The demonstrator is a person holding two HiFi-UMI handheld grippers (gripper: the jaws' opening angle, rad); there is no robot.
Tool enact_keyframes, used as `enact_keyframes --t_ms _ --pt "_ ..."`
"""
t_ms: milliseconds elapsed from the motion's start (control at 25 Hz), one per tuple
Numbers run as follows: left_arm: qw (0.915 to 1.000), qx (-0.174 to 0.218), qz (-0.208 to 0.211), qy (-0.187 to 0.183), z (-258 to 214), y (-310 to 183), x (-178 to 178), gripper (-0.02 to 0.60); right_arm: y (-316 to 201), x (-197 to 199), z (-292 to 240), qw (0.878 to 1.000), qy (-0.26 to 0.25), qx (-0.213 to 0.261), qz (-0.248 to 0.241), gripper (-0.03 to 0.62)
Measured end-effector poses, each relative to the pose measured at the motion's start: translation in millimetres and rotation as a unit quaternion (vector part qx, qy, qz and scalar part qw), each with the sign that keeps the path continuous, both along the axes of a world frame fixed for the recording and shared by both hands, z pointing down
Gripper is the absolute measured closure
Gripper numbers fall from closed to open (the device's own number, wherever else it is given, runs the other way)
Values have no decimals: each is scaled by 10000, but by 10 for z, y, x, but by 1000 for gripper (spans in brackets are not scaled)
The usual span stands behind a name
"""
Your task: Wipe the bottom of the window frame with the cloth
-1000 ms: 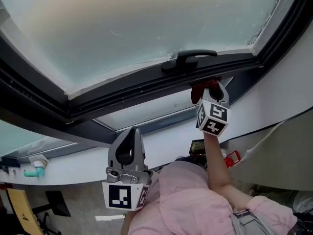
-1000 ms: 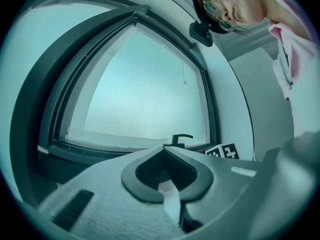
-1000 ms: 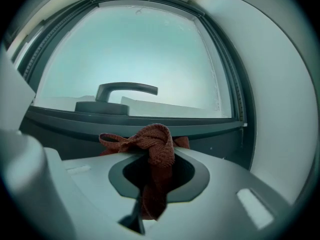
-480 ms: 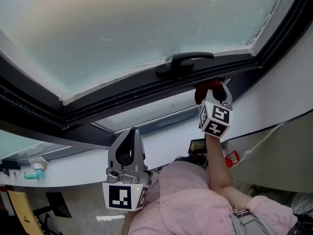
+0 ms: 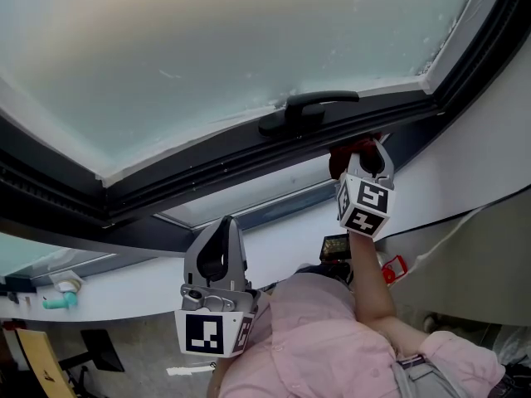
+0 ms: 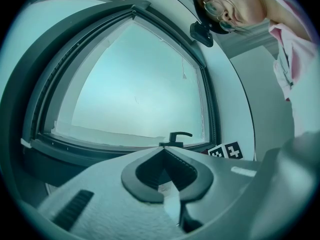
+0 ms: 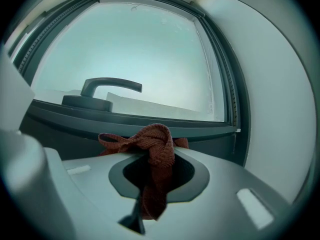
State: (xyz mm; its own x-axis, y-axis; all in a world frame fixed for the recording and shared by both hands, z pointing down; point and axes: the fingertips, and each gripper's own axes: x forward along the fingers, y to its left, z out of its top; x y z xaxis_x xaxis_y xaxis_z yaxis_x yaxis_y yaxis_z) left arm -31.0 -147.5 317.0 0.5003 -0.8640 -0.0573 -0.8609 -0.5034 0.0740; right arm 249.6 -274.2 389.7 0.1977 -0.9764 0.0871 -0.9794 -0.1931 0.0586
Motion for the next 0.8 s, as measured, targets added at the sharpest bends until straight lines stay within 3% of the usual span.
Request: enact_keyframes --t_ms 800 --pt "9998 5 191 -38 -6 -190 278 586 -73 577 5 9986 -51 -73 517 549"
